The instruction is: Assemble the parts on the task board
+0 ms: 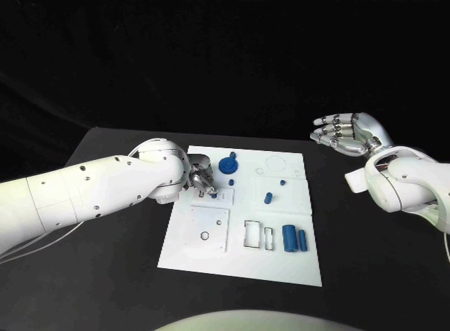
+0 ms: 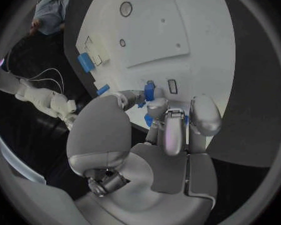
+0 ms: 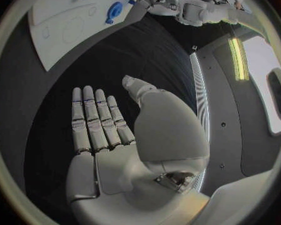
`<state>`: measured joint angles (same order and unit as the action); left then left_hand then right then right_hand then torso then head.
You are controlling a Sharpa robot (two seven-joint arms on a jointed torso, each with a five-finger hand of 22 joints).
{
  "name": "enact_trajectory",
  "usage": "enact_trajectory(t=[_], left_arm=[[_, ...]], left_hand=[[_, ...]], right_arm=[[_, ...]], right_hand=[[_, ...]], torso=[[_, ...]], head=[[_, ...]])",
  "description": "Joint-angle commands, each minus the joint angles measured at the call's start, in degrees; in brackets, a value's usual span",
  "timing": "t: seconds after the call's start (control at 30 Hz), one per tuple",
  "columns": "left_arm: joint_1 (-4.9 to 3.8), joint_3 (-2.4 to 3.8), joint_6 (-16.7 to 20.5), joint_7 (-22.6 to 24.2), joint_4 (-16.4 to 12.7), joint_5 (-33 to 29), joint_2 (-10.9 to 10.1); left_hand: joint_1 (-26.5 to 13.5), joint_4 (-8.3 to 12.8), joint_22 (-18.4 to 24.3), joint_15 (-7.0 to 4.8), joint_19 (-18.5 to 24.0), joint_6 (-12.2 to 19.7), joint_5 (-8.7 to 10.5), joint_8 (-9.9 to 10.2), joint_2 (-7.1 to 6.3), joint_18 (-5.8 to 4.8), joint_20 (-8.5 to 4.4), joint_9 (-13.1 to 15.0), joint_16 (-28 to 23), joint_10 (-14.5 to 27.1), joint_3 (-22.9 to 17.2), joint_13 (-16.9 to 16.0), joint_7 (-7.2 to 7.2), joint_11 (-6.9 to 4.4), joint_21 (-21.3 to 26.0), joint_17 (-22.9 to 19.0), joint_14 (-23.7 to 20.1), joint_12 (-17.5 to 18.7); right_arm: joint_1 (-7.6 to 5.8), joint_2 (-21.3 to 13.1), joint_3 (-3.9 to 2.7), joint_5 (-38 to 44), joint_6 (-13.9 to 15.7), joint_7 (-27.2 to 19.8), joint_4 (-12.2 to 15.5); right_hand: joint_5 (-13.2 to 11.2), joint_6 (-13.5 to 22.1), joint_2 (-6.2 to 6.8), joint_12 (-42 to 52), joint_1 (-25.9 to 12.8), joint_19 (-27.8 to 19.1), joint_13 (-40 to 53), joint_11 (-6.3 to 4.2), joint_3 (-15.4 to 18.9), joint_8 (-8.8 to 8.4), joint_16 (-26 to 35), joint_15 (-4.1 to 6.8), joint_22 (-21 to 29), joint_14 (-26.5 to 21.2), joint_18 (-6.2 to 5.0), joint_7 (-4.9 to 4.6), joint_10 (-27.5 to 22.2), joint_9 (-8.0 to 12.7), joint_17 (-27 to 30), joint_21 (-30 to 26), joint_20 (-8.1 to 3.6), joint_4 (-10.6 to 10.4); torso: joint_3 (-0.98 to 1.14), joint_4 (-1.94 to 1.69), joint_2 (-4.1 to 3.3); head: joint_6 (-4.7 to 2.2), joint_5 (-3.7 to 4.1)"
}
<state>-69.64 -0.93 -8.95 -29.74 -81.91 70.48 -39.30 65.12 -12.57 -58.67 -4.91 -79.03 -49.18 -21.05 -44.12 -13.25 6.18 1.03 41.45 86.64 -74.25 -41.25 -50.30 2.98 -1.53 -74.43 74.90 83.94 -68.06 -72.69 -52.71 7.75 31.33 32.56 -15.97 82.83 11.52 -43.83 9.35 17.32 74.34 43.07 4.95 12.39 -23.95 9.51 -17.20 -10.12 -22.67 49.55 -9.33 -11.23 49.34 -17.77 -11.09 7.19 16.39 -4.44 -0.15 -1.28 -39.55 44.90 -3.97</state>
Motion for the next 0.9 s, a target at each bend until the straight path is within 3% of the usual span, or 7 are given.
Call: enact_trajectory(t=[0.03,0.9], left_arm=[[0.11,-0.08,-1.83,-0.15,0.11,1.09,0.06],[0.19,-0.08,-3.06,-0.28,-0.57,1.07,-0.18]], left_hand=[[0.32,11.98,-0.04,-0.26,-0.42,-0.15,-0.23,-0.29,0.28,-0.34,-0.01,0.06,0.28,-0.34,-11.51,-0.05,-0.07,-0.12,-0.3,7.53,4.34,-0.35],[0.18,11.97,-0.09,-0.29,-0.43,-0.29,-0.39,-0.35,0.1,-0.34,-0.02,0.13,0.32,-0.41,-11.33,0.11,-0.13,-0.16,-0.35,7.61,4.36,-0.31]], right_arm=[[0.05,0.04,-0.01,0.06,-0.49,-0.69,-0.01],[0.18,0.09,-0.01,0.06,-0.75,-0.64,-0.2]], right_hand=[[0.34,-0.42,-0.06,0.39,-0.72,0.36,-0.09,0.02,0.35,0.2,-0.26,-0.01,0.07,0.25,-0.8,-4.76,0.45,0.05,0.05,0.27,-0.1,0.03],[0.52,-0.55,-0.18,0.46,-1.04,0.45,-0.23,-0.01,0.49,0.23,-0.28,0.01,0.15,0.33,-0.8,-4.73,0.53,0.09,0.14,0.25,-0.12,-0.15]], torso=[[0.01,0.0,0.0],[-0.02,0.0,0.0]], head=[[0.09,0.09],[0.34,0.02]])
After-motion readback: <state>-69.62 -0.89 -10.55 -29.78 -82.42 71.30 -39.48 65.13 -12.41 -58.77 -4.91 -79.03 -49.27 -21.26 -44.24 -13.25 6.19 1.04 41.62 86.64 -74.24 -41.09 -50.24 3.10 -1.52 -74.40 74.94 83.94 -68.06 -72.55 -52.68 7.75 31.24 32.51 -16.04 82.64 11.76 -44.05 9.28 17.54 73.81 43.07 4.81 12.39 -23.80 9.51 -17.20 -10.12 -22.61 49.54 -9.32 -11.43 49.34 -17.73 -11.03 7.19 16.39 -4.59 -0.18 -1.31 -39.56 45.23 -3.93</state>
